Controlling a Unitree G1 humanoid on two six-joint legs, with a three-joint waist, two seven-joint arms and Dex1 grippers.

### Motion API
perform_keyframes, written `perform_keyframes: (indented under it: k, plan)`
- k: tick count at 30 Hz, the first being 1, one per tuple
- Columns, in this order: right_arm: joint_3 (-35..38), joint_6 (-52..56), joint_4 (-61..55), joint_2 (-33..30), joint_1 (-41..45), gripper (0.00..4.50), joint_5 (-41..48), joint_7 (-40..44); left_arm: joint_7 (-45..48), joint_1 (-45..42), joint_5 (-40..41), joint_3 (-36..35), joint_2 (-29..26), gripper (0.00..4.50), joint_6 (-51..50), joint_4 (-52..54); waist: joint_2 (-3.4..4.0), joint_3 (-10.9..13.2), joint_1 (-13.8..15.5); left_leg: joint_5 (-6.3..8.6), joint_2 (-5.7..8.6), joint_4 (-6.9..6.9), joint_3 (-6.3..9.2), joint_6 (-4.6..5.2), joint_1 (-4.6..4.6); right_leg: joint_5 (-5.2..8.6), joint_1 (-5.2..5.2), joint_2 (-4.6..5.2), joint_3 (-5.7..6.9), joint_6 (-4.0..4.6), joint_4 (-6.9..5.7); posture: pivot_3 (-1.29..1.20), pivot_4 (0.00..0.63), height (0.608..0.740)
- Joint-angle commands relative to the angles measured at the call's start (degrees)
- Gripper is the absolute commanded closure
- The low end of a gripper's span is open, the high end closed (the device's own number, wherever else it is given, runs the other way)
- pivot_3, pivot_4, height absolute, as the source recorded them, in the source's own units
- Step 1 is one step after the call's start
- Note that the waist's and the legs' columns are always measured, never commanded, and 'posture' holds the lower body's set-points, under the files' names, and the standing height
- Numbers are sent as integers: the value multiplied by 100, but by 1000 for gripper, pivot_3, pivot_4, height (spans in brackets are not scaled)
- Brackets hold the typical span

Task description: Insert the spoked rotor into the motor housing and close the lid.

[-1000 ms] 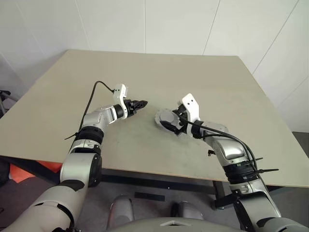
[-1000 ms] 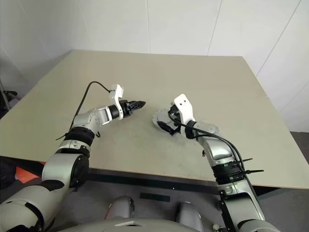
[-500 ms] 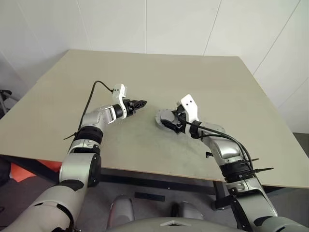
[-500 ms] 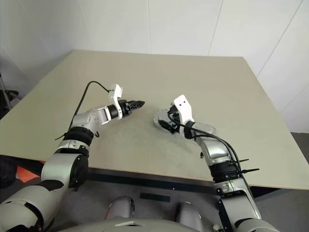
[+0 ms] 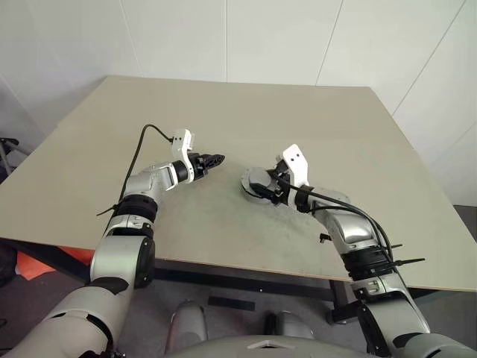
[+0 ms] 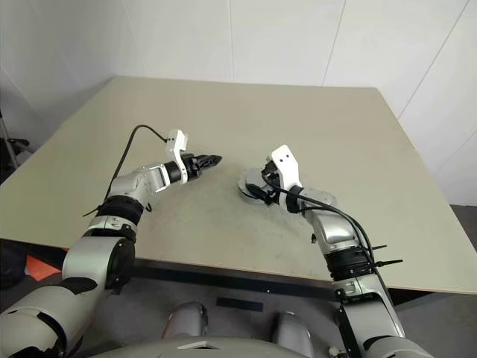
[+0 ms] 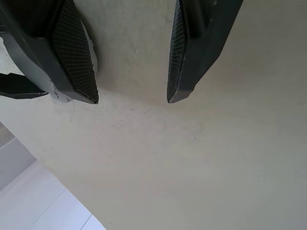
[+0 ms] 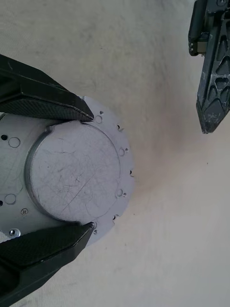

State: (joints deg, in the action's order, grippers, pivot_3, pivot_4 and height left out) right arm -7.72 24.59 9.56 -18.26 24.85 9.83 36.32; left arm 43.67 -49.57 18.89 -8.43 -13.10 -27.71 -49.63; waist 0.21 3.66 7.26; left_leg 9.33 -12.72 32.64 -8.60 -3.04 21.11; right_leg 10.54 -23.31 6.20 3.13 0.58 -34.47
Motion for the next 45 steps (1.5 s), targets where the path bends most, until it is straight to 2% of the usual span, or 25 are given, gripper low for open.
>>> perform_keyframes:
  k: [1, 17, 38, 43, 45]
  plan:
    - [-57, -69, 4, -210, 17, 1318, -149, 127, 22, -225, 0, -54, -63, 2077, 119, 36, 0, 0, 1, 0, 0, 0, 0, 0, 0, 4, 0, 0, 0, -7, 0, 0, 0, 740]
    - [-314, -225, 352, -167, 15, 1318, -548, -212, 31, -192, -5, -49, -82, 2077, 141, 40, 0, 0, -5, 0, 0, 2, 0, -1, -13, 14, 9, 0, -1, -23, 0, 0, 0, 740]
    - [-454, 57, 532, -103, 210, 1318, -515, -66, 16, -146, 19, -46, -60, 2077, 90, 121, 0, 0, -40, -1, -1, -2, 0, -2, -21, 15, 9, -1, -1, -25, 2, 0, 0, 740]
    - [-478, 89, 568, -187, 174, 1318, -542, -1, 7, -164, 75, -31, 82, 2077, -77, 126, 0, 0, -37, -1, -1, -3, -1, -2, -20, 15, 11, -1, -1, -25, 13, 0, 0, 740]
    - [-478, 96, 554, -201, 150, 1318, -541, 4, 10, -166, 182, -27, 348, 2077, -317, 110, -1, -1, -30, -1, 0, -4, -1, -2, -19, 15, 17, -1, -1, -25, 23, 0, 0, 740]
